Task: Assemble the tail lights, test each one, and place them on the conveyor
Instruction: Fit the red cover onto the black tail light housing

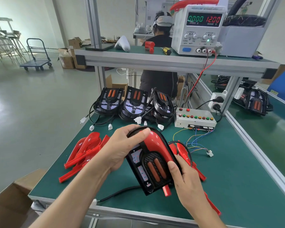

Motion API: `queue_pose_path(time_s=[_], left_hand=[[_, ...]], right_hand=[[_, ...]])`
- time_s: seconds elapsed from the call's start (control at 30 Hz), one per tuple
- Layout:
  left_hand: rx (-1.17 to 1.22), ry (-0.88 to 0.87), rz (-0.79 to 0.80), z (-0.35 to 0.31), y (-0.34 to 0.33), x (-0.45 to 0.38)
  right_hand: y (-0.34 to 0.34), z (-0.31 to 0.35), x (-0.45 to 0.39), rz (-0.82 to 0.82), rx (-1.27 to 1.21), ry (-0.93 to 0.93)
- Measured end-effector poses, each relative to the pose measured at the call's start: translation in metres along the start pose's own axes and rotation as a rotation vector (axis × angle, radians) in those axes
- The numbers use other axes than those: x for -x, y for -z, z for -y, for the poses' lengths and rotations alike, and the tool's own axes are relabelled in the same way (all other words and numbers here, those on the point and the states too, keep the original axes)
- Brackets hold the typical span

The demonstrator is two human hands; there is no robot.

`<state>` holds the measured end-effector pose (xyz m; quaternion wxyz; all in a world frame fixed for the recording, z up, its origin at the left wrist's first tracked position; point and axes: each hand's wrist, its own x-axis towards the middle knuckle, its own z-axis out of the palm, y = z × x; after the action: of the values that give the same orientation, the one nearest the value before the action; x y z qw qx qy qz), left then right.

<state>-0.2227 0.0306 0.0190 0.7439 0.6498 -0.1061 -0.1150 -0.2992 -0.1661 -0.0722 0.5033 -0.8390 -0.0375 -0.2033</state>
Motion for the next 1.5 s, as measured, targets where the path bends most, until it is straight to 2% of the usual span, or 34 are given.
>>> queue_pose_path(time_s=[0.27,0.4,0.5,0.6,0.73,0.8,0.83,0.9,0.97,1.13,1.23,1.33,1.5], left_hand=[[0.056,0.054,-0.069,0.01,0.002,-0.007],[0.034,0.071,-0.023,0.012,0.007,-0.008],[0.008,0.058,-0.019,0.01,0.012,-0.008],[0.011,0.059,-0.009,0.009,0.016,-0.008],[0.18,0.031,0.05,0.01,0.021,-0.006],[0.244,0.005,-0.01,0.008,0.029,-0.009],[0.189,-0.035,-0.134,0.006,0.036,-0.012],[-0.086,-0.136,-0.442,0.006,0.053,-0.014],[-0.334,-0.211,-0.536,0.016,0.062,-0.007],[-0.691,-0.296,-0.406,0.051,0.05,0.023],[-0.739,-0.288,-0.273,0.068,0.031,0.042],[-0.81,-0.378,-0.129,0.093,0.013,0.063],[-1.075,-0.378,-0.09,0.128,0.006,0.078]], right_hand=[[-0.003,0.001,0.001,-0.009,0.053,0.003],[-0.005,0.002,-0.003,0.022,0.078,-0.027],[-0.004,0.0,-0.004,0.08,0.049,-0.045],[0.0,-0.006,-0.001,0.208,-0.006,-0.03],[0.002,-0.005,-0.008,0.265,0.004,-0.012],[0.001,-0.002,-0.011,0.229,0.015,-0.018],[0.001,-0.001,-0.012,0.198,0.0,-0.03],[0.005,0.003,-0.015,0.126,-0.095,-0.068],[0.011,0.008,-0.022,0.076,-0.205,-0.085],[0.035,0.039,-0.045,0.108,-0.282,-0.024],[0.048,0.062,-0.054,0.139,-0.285,0.061],[0.06,0.082,-0.059,0.111,-0.248,0.122],[0.07,0.09,-0.06,0.075,-0.231,0.172]])
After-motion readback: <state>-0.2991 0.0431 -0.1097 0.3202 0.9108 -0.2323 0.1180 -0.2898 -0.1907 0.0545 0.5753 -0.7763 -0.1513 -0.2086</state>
